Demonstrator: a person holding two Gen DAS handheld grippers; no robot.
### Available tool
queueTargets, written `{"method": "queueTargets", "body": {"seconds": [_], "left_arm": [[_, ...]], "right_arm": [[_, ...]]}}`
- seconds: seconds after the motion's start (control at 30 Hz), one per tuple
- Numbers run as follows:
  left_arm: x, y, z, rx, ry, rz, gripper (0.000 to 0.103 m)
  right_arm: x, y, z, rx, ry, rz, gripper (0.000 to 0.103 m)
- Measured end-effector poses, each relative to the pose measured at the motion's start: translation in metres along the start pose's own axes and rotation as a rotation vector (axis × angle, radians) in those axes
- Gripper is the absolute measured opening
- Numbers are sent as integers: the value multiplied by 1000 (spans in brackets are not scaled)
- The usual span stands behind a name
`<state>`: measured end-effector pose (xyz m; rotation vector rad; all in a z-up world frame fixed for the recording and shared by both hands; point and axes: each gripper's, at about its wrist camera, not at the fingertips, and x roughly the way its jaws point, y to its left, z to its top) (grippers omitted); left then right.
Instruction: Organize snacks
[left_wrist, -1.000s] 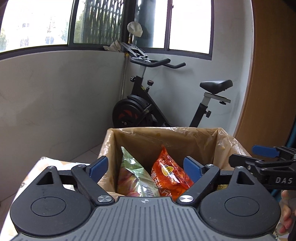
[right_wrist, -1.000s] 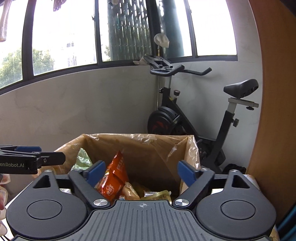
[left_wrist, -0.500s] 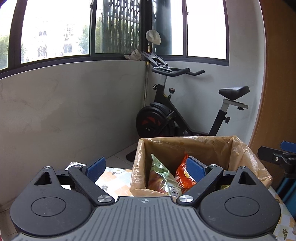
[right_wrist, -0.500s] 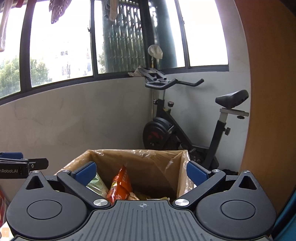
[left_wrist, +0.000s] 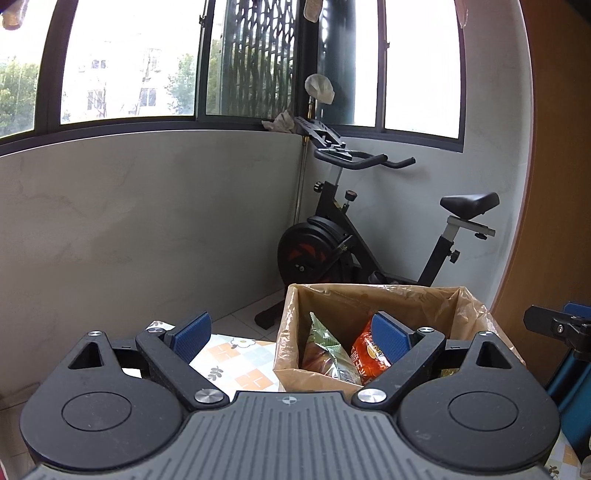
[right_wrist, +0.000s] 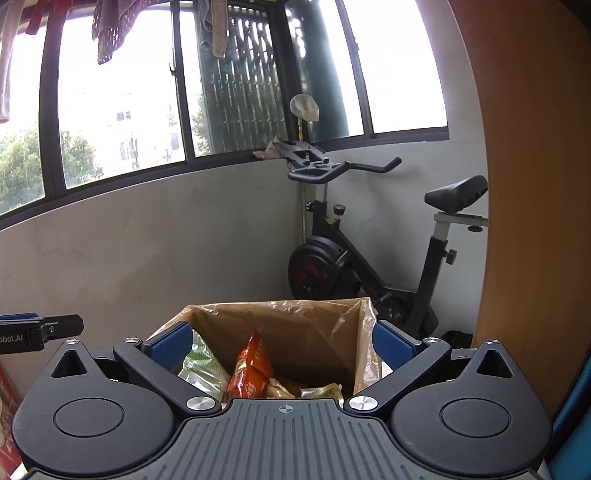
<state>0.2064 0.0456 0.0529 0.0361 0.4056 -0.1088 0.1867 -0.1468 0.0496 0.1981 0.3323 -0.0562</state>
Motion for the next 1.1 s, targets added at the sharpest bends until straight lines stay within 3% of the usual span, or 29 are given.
{"method": "queueTargets", "body": {"seconds": [1.1], "left_arm": [[3, -2, -7, -25, 33, 20, 95]], "right_arm": [[5, 1, -7, -4, 25, 12, 103]]}}
